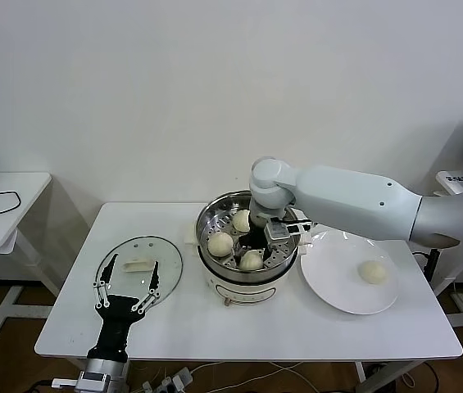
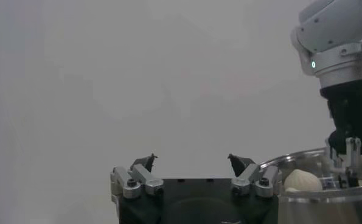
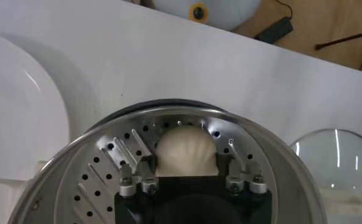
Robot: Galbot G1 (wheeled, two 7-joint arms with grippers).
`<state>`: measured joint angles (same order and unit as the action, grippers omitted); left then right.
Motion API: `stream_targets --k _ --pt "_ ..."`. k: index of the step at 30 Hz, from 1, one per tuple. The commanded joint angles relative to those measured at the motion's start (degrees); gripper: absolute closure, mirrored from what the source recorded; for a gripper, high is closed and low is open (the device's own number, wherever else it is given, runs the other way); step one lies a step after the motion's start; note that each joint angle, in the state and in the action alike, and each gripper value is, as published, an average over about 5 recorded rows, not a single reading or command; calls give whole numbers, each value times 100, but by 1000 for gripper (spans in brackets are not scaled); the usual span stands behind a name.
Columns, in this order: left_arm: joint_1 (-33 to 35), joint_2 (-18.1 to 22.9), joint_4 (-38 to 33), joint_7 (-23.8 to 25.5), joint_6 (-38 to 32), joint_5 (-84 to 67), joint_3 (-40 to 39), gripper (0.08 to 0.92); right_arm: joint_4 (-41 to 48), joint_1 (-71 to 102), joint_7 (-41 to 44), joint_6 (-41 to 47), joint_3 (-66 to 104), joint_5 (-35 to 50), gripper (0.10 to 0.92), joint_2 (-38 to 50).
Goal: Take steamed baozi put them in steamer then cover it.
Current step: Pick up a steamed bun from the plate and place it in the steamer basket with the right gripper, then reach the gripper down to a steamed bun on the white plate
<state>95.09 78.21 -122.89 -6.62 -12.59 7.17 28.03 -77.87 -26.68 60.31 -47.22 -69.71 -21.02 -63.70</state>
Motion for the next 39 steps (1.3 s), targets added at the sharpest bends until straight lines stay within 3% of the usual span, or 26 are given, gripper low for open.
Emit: stream_targets --k 1,4,9,14,24,39 --pt "-9 7 10 0 7 0 -13 177 68 -32 203 112 584 157 209 236" --pt "-21 3 21 1 10 0 -13 177 183 -206 696 851 992 902 203 591" --pt "-40 -12 43 3 18 3 -30 177 564 -760 1007 3320 949 2920 203 1303" --pt "-45 -23 26 4 28 6 -64 177 1501 -895 1435 4778 725 3526 203 1780" --pt "-30 -3 -47 1 108 8 -78 177 2659 222 1291 4948 433 3307 203 2382" --pt "23 45 -93 -27 168 8 -81 177 3206 1765 833 4753 1221 2666 203 2223"
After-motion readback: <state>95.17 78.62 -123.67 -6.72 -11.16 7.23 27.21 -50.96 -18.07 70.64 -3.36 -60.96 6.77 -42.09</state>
